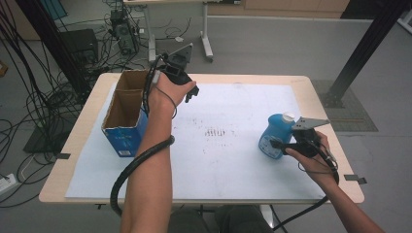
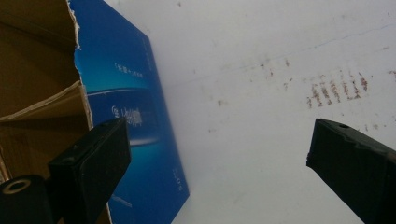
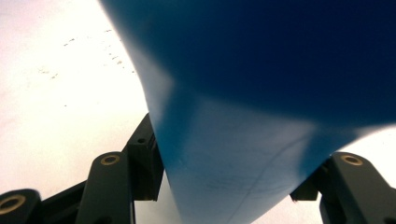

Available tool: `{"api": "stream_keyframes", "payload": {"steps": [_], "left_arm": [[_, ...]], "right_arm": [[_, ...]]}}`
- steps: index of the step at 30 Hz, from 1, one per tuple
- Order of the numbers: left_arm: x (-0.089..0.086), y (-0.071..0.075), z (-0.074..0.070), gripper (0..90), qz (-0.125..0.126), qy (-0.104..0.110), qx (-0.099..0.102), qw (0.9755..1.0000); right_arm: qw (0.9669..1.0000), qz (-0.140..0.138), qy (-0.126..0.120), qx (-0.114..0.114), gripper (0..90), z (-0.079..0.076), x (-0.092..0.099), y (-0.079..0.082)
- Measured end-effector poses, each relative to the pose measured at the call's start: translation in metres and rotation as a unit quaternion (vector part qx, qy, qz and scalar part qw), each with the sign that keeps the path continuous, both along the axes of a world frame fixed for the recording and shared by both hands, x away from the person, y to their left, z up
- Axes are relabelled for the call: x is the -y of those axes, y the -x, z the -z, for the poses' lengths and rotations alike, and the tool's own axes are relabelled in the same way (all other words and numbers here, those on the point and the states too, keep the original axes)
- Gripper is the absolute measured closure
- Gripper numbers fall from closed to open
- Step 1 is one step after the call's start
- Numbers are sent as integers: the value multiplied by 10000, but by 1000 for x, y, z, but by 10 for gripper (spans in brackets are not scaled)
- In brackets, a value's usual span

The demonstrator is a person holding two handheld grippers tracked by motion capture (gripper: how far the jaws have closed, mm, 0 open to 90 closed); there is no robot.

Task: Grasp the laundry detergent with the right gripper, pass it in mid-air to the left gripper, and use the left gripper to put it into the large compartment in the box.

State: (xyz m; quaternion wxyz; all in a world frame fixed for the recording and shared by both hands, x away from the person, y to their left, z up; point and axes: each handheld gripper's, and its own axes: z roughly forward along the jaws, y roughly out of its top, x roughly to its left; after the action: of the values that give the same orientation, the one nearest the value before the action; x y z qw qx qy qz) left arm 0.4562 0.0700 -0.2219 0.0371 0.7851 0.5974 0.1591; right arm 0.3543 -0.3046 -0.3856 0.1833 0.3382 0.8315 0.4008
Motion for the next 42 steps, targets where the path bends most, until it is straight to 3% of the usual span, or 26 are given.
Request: {"api": "stream_keyframes", "payload": {"steps": [42], "left_arm": [[-3,7,-9,66,29,-5,35,10000]], "right_arm": [[10000,-2,-54,22,443,1,1,1]]}}
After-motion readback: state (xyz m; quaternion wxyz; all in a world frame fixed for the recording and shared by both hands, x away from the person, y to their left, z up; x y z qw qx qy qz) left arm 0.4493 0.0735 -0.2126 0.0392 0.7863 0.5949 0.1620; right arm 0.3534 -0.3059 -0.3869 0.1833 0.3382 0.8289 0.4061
